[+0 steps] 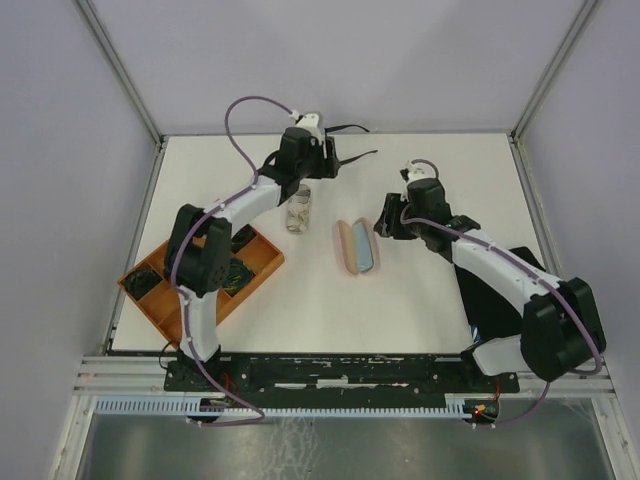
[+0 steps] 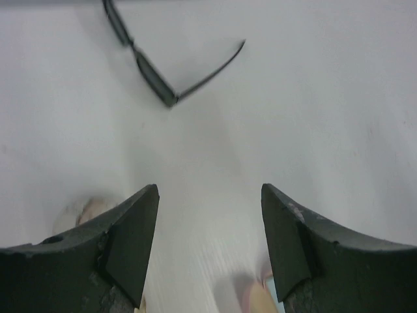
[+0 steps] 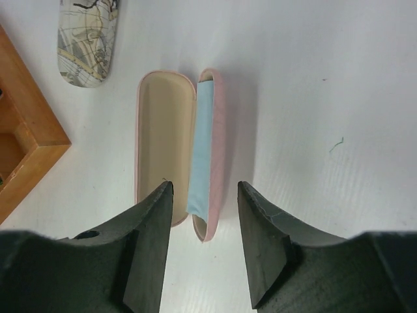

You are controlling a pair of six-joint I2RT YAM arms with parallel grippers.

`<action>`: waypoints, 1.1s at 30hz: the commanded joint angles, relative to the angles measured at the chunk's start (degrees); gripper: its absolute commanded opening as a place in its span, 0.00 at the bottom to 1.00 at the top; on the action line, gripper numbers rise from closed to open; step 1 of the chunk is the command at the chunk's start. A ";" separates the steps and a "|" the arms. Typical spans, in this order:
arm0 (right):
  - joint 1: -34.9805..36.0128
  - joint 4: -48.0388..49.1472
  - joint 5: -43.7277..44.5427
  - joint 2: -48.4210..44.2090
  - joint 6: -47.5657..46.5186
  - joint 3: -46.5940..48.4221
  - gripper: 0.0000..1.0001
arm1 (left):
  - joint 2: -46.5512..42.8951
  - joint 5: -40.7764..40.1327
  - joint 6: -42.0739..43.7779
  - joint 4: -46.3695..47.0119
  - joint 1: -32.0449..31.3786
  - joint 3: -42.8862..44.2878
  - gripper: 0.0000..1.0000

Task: Organize the sunglasses
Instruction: Move the sunglasses case at the center of the board, then pick up the sunglasses from the center of the board.

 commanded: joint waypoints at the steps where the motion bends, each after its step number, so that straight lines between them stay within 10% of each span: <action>1: -0.33 -3.54 4.45 -8.24 -2.33 -1.83 0.53 | 11.26 4.64 15.35 -9.31 0.10 19.83 0.72; 9: -0.36 -7.79 6.48 -23.75 -0.83 -11.53 0.54 | 32.11 8.92 28.44 -22.84 0.15 51.37 0.71; 33: -0.38 -13.68 9.95 -32.35 -0.66 -19.74 0.55 | 43.17 14.89 34.54 -9.53 -0.51 57.81 0.69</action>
